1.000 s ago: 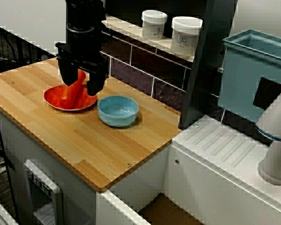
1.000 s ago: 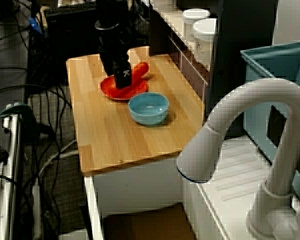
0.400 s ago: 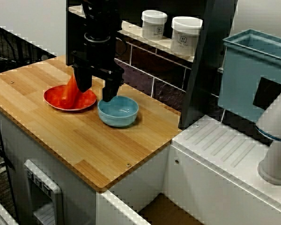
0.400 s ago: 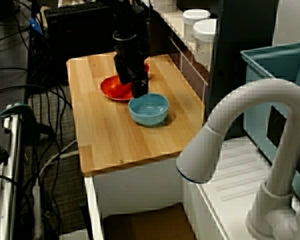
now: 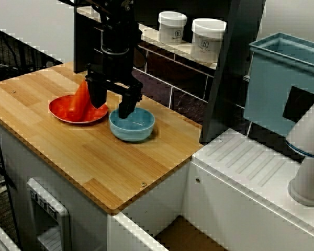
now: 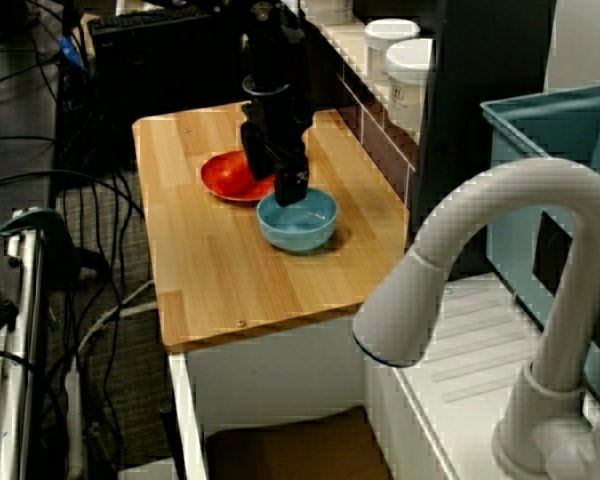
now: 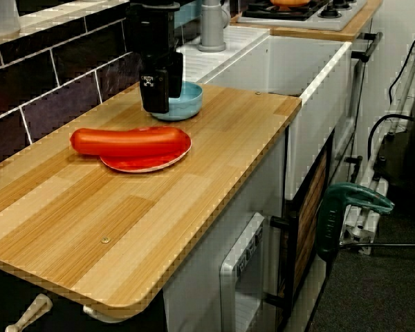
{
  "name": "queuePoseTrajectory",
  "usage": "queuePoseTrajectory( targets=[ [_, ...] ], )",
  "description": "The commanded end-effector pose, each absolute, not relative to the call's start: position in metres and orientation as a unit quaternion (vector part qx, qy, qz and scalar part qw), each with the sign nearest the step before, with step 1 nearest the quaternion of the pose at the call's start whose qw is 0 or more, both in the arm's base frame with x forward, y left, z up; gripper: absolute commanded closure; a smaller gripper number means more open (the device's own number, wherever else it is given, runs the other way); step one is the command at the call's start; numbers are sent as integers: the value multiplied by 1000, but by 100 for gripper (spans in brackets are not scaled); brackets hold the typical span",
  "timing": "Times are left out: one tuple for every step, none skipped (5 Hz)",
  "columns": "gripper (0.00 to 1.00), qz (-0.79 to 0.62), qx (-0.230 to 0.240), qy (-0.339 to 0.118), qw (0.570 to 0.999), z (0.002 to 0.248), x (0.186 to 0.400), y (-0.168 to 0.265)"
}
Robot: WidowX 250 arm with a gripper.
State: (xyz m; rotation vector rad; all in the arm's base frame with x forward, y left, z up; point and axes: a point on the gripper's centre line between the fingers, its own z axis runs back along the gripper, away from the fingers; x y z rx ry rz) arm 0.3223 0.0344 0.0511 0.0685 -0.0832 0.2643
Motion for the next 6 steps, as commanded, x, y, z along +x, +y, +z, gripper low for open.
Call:
queuePoseTrajectory(
  targets=[
    [0, 134, 38, -51, 989, 52, 324, 41],
    [0, 133, 40, -48, 989, 49, 323, 40],
    [100, 133, 34, -39, 990, 48, 322, 43],
    [100, 135, 34, -39, 990, 50, 321, 47],
    [100, 135, 36, -36, 990, 50, 319, 49],
    [100, 132, 31, -32, 990, 60, 311, 52]
  ],
)
